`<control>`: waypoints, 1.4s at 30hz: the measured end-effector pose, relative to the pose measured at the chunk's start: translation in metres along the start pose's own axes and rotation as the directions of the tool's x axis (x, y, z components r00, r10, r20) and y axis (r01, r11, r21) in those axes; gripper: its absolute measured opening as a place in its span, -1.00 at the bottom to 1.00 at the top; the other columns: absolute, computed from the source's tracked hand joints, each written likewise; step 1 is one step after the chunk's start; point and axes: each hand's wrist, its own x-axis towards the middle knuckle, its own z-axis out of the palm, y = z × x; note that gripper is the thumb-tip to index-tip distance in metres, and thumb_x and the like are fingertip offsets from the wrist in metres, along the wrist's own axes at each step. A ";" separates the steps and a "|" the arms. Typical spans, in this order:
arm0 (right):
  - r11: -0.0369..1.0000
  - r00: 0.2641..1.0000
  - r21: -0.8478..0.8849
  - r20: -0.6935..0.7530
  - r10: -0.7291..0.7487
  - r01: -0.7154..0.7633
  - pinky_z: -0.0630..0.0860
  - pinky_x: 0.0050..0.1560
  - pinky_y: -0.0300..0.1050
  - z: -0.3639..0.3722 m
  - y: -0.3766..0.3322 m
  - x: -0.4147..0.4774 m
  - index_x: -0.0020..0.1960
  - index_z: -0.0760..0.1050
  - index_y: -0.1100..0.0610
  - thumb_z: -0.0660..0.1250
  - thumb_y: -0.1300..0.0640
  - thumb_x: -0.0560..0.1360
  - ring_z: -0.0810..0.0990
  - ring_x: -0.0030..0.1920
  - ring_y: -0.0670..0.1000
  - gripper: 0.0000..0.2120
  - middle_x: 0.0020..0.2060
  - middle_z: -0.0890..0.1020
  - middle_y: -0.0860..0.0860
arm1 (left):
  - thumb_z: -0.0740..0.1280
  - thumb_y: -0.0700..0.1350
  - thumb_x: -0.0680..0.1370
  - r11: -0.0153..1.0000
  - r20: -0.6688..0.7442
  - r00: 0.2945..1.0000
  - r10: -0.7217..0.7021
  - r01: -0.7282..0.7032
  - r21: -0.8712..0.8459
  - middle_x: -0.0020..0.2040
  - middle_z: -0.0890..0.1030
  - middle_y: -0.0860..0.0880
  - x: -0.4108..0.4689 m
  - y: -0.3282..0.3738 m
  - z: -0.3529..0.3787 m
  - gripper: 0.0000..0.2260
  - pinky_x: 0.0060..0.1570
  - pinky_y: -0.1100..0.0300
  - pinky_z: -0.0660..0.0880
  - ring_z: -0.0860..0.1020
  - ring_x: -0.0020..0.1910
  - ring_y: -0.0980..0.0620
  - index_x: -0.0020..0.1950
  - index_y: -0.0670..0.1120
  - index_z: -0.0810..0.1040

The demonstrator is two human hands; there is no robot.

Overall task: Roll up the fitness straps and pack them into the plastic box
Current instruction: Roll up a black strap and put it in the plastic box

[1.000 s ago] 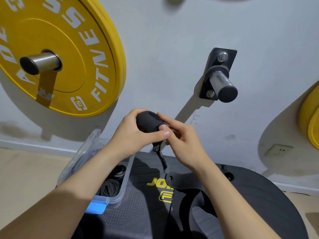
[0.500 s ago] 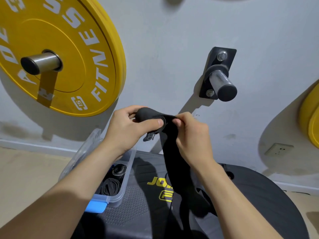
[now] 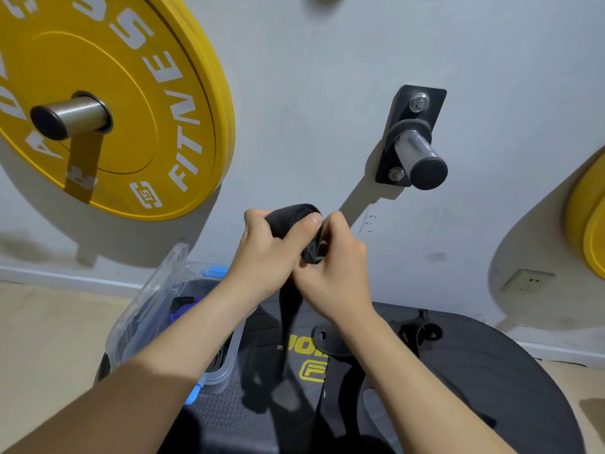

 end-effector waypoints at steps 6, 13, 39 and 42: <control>0.973 0.994 0.201 0.019 0.112 -0.113 0.35 -0.34 -0.33 -0.002 0.001 0.004 -0.06 0.31 0.07 0.57 0.05 0.52 0.45 -0.39 -0.17 -0.60 -0.39 0.53 -0.25 | 0.28 0.62 0.38 0.938 0.206 0.978 0.015 0.057 -0.341 0.37 0.51 -0.12 0.006 -0.009 0.003 -0.33 0.32 0.01 0.59 0.63 0.33 0.10 0.13 0.10 0.28; 0.839 0.949 0.444 0.164 0.268 -0.314 0.66 -0.01 0.36 -0.009 -0.005 0.008 0.25 0.51 0.16 0.46 0.21 0.64 0.70 -0.12 0.29 -0.78 -0.04 0.74 0.25 | 0.57 0.18 0.46 0.883 0.181 0.983 0.022 0.066 -0.465 0.28 0.69 -0.21 0.006 -0.001 -0.009 -0.39 0.19 -0.10 0.68 0.71 0.27 -0.13 0.31 0.01 0.31; 0.342 0.780 0.712 0.476 0.406 -0.613 0.72 -0.15 -0.07 -0.043 0.001 0.019 0.22 0.66 0.28 0.29 0.40 0.41 0.74 -0.10 0.21 -0.59 0.03 0.71 0.39 | 0.30 -0.25 0.41 0.931 0.371 0.926 0.067 0.076 -0.357 0.16 0.64 -0.18 0.015 -0.009 -0.037 -0.66 0.02 -0.12 0.71 0.67 0.07 -0.11 0.15 -0.10 0.66; 0.456 0.815 0.676 0.488 0.314 -0.580 0.67 0.04 -0.08 -0.040 0.003 0.015 0.21 0.70 0.15 0.46 0.32 0.38 0.69 0.04 0.18 -0.60 0.04 0.72 0.27 | 0.42 -0.20 0.59 0.961 0.354 0.931 0.085 0.018 -0.278 0.15 0.65 -0.20 0.014 -0.010 -0.039 -0.84 -0.02 -0.07 0.72 0.72 0.06 -0.14 0.16 -0.14 0.62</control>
